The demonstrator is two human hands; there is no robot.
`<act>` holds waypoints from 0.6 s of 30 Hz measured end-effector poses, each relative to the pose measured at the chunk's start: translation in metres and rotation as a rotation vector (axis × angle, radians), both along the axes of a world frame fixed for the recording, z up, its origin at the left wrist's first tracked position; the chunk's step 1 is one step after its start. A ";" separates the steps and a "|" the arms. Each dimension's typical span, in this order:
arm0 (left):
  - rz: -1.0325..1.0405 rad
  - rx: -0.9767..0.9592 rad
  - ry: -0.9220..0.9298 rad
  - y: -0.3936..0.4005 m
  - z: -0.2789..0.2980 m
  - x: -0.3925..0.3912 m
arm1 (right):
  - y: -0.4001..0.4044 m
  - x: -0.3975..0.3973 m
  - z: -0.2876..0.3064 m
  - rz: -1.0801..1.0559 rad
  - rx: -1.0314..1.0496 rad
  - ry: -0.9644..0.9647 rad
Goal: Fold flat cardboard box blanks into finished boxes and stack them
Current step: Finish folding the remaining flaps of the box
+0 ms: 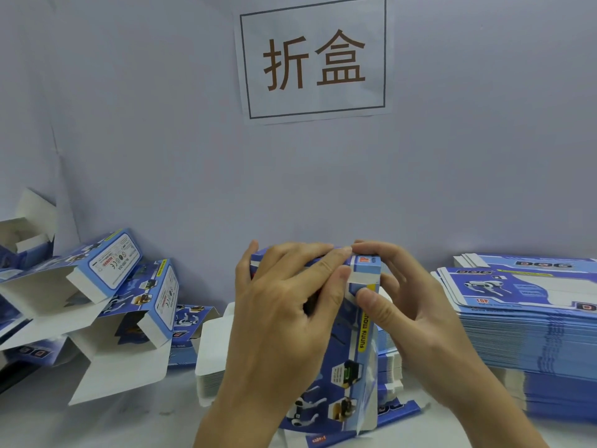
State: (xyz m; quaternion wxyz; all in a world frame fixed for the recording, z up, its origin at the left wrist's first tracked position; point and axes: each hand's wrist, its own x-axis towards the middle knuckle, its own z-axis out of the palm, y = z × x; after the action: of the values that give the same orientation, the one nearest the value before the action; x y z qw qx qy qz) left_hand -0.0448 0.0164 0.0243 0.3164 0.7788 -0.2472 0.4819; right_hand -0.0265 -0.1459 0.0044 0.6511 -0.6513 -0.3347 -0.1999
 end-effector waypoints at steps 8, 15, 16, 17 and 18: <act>-0.123 -0.132 0.177 0.015 0.024 -0.017 | 0.005 -0.006 0.005 -0.006 -0.083 -0.035; -0.069 -0.169 0.178 0.009 0.023 -0.017 | 0.006 -0.004 0.004 -0.019 -0.073 -0.030; -0.069 -0.153 0.172 0.009 0.022 -0.017 | 0.006 -0.004 0.003 -0.023 -0.067 -0.030; -0.066 -0.125 0.165 0.009 0.022 -0.017 | 0.005 -0.002 0.003 -0.025 -0.052 -0.029; -0.062 -0.079 0.162 0.010 0.022 -0.018 | 0.004 -0.001 0.002 -0.022 -0.028 -0.024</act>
State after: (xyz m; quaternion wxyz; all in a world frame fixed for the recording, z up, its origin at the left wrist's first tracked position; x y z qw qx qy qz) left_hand -0.0624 0.0267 0.0467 0.3805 0.7941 -0.2255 0.4169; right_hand -0.0271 -0.1421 0.0062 0.6354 -0.6616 -0.3381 -0.2102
